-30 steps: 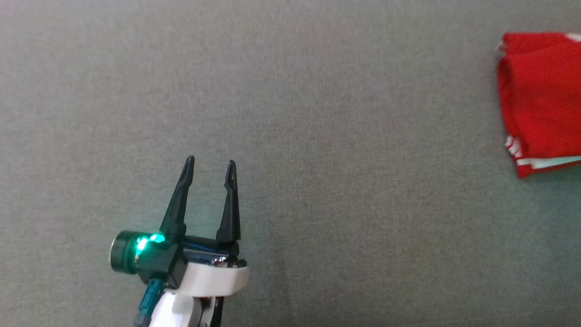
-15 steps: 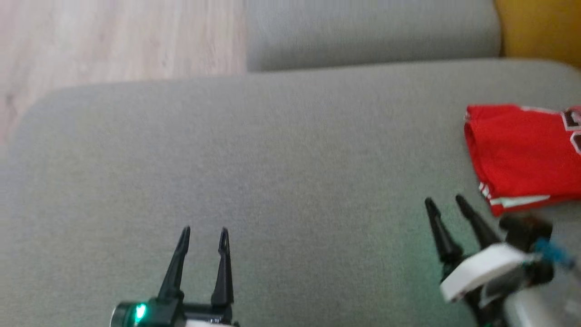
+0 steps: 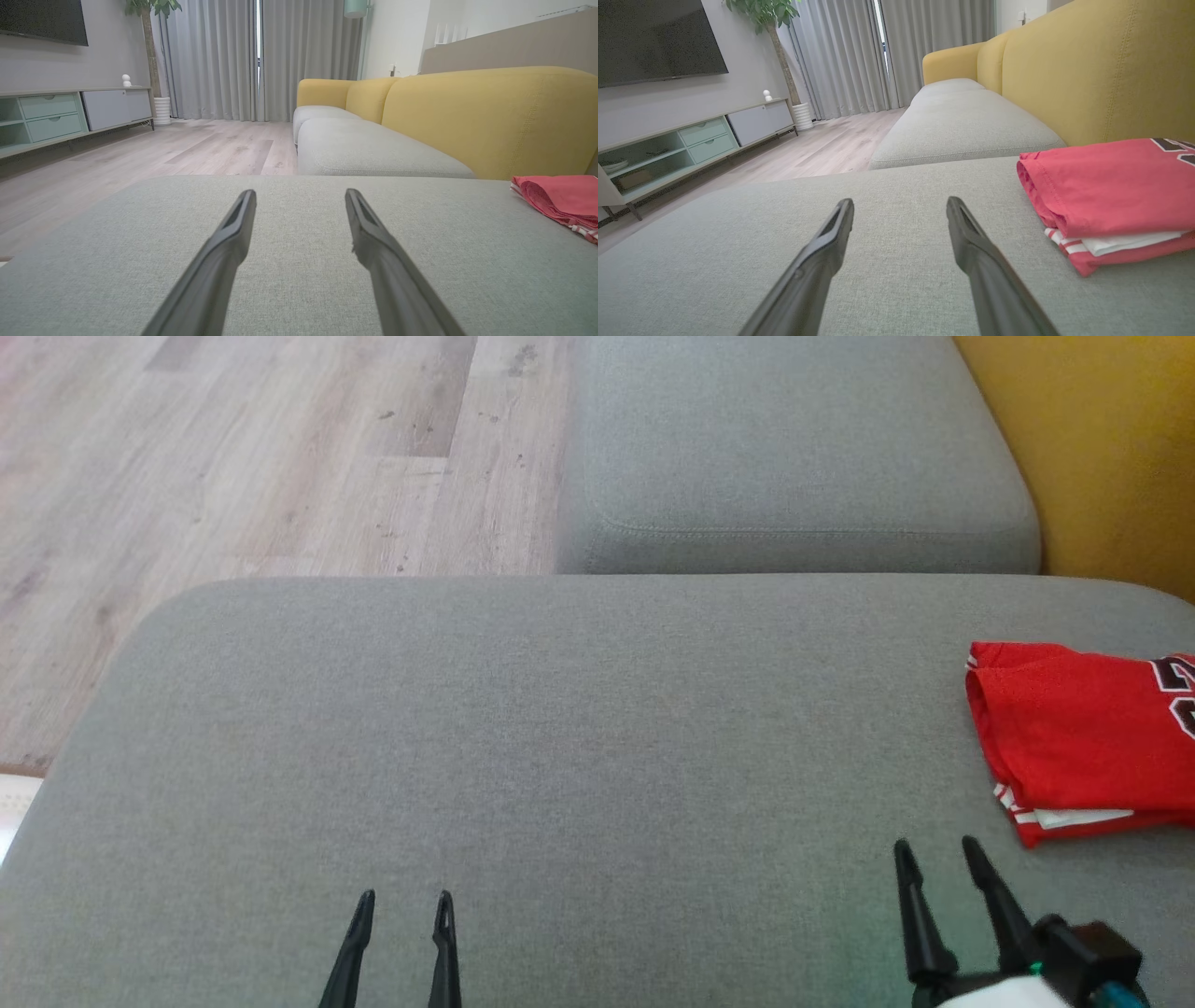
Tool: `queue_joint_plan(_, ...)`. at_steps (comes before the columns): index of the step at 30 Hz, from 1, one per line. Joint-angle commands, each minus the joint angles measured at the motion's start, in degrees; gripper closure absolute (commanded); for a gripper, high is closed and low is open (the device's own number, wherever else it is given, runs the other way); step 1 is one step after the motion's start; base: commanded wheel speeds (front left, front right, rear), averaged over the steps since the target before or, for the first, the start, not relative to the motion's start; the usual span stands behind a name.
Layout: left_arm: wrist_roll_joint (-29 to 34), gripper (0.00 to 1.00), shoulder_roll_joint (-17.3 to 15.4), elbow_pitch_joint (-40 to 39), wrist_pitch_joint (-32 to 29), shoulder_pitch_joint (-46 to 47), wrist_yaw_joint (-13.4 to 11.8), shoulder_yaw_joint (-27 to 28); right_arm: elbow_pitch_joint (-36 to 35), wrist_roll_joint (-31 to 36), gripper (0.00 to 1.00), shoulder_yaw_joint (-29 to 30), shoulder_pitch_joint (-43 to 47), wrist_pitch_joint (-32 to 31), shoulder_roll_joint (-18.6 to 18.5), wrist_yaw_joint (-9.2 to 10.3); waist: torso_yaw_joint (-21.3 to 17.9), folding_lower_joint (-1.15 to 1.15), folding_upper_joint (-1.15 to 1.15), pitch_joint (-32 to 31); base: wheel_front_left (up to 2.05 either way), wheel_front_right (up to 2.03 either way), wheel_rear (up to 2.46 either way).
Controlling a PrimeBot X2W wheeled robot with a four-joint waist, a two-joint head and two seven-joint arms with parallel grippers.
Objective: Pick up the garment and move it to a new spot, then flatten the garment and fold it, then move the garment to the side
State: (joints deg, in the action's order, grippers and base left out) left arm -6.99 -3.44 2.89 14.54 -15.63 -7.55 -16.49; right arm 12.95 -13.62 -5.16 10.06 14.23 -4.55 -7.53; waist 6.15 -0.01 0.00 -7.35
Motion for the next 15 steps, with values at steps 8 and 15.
queue_joint_plan(8, 1.0, 0.00, 0.3, -2.8, 0.5, 1.2, 0.9, 2.8, -3.9, 1.3, 0.00, -1.4, 1.1, 0.8, 1.0, 0.04, -1.5, 0.01, 0.00, -1.1, 0.00, 0.00, 0.00)
queue_joint_plan(15, 1.2, 0.00, 0.4, -2.4, 0.5, 0.6, 1.2, 3.2, -4.3, 1.2, 0.00, -2.2, 1.1, 0.8, 1.3, 0.04, -3.4, 0.01, 0.00, -1.7, 0.00, 0.00, 0.00)
